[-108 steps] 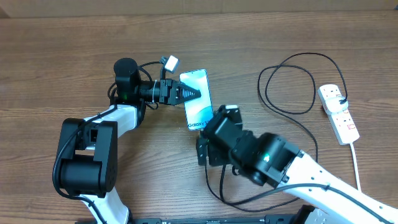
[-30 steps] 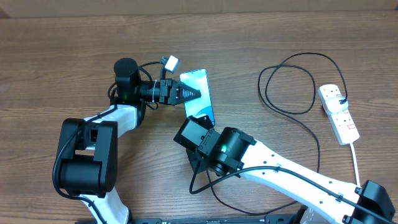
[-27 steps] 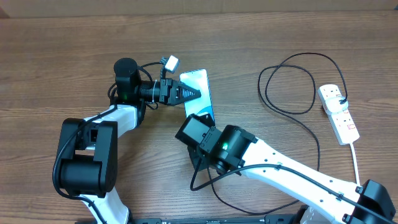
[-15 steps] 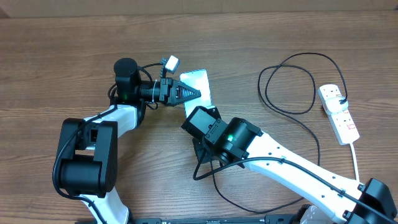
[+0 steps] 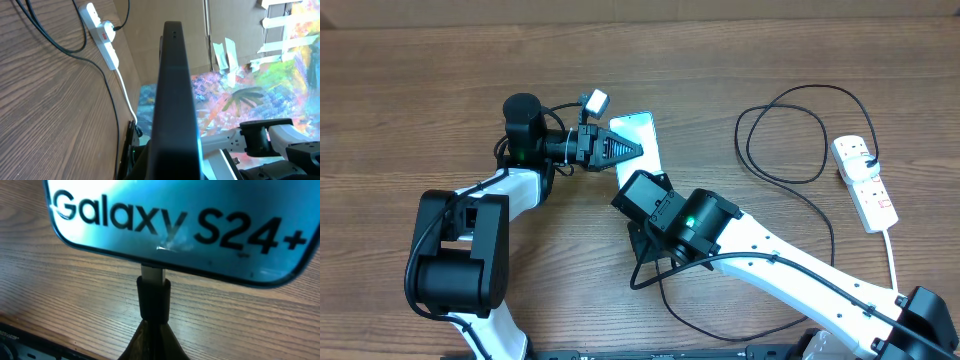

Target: Plug charger to phone and switch on socket

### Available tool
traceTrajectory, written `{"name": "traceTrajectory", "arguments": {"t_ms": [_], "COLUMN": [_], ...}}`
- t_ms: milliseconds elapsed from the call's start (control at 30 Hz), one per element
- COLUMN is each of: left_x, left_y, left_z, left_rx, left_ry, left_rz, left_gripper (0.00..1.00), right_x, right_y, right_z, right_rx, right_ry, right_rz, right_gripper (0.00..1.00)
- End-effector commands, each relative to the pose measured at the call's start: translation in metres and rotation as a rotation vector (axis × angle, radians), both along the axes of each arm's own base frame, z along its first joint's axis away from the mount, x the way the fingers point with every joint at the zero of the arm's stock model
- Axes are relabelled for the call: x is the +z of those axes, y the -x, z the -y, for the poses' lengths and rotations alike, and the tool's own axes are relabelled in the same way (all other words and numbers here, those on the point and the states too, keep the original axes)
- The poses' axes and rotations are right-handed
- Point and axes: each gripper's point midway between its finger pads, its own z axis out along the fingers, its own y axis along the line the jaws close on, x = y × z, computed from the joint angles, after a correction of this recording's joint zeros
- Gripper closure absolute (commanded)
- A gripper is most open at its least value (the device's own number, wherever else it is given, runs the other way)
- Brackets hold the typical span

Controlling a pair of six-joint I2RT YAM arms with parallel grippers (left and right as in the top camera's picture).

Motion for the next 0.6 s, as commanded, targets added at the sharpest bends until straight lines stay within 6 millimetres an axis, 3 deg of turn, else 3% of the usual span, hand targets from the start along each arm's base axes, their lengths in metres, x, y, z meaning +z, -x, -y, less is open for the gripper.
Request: {"name": "traceTrajectory", "arguments": {"t_ms": [0, 567], "left_x": [0.0062, 0.0062], "left_y": [0.0052, 0.0052], "left_z": [0.0042, 0.0041], "left_rx": [-0.032, -0.033], "left_ry": [0.003, 0.004], "left_rz": [0.001, 0.010], "left_gripper": [0.96, 0.96], "right_x": [0.0031, 0.0010], "right_y": [-0.0018, -0.0012], "right_z": [-0.0029, 0.0056], "right_rx": [0.011, 0.004], "right_ry": [-0.015, 0.025], "right_rz": [0.009, 0.011], "right_gripper": [0.96, 0.96]}}
